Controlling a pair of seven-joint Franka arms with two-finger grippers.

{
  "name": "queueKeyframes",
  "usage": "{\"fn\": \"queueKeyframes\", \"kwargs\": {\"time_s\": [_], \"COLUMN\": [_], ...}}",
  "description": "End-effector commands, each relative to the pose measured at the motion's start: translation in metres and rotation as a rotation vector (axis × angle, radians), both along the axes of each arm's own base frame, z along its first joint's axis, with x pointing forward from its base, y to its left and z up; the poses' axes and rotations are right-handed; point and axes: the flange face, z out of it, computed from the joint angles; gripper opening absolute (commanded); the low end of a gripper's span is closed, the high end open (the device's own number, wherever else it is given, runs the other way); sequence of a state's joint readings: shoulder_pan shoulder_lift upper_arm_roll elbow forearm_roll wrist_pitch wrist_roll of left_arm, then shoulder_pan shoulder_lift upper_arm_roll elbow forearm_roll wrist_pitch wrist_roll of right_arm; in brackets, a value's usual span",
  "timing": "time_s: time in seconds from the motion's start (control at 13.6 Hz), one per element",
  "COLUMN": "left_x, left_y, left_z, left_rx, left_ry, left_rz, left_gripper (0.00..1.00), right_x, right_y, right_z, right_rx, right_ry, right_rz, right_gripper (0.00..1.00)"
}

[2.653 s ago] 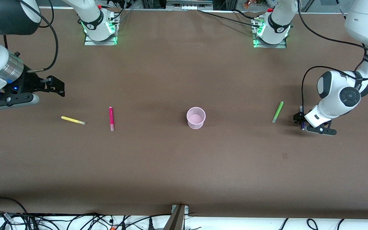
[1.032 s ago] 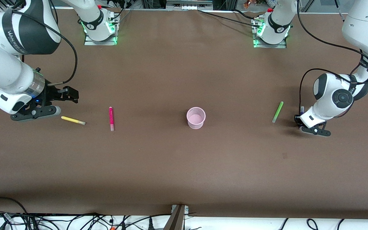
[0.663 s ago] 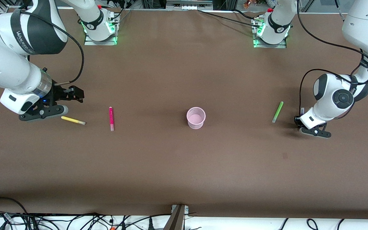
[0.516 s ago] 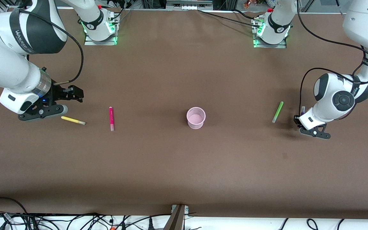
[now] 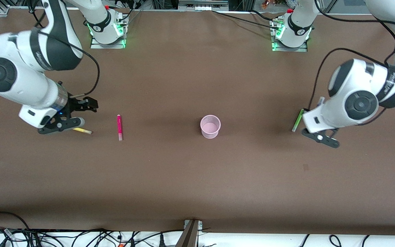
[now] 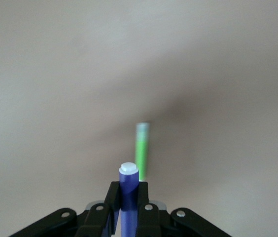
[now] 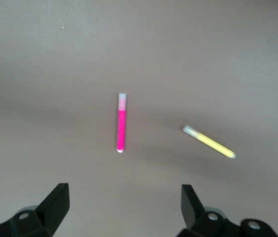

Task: Organize pens into pink holder with both arms
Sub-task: 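Carry the purple marker to the cup while the right gripper reaches the pink marker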

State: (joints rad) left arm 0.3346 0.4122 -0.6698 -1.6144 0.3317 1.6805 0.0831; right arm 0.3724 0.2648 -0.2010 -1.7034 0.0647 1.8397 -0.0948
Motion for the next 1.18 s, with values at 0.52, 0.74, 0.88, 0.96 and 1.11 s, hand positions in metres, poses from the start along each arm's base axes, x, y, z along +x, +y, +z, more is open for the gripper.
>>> {"fn": "queueKeyframes", "kwargs": {"time_s": [0.52, 0.74, 0.88, 0.96, 1.11], "left_x": [-0.029, -0.022, -0.009, -0.004, -0.005], "left_y": [-0.146, -0.161, -0.176, -0.181, -0.197], "left_z": [0.075, 0.057, 0.046, 0.034, 0.021], "left_rx": [-0.637, -0.768, -0.827, -0.859, -0.919], "left_ry": [0.051, -0.005, -0.126, -0.187, -0.309], "left_rz": [-0.279, -0.448, -0.534, -0.588, -0.647], "left_gripper": [0.00, 0.00, 0.00, 0.00, 0.00], "right_x": [-0.046, -0.064, -0.084, -0.089, -0.089], "right_y": [0.004, 0.007, 0.008, 0.014, 0.014], "right_z": [-0.167, -0.196, -0.221, -0.231, -0.236], "right_rx": [0.034, 0.046, 0.046, 0.047, 0.045], "right_ry": [-0.003, -0.021, -0.071, -0.084, -0.094], "right_rz": [-0.045, -0.056, -0.053, -0.042, -0.041], "right_gripper": [0.88, 0.83, 0.81, 0.80, 0.79]}}
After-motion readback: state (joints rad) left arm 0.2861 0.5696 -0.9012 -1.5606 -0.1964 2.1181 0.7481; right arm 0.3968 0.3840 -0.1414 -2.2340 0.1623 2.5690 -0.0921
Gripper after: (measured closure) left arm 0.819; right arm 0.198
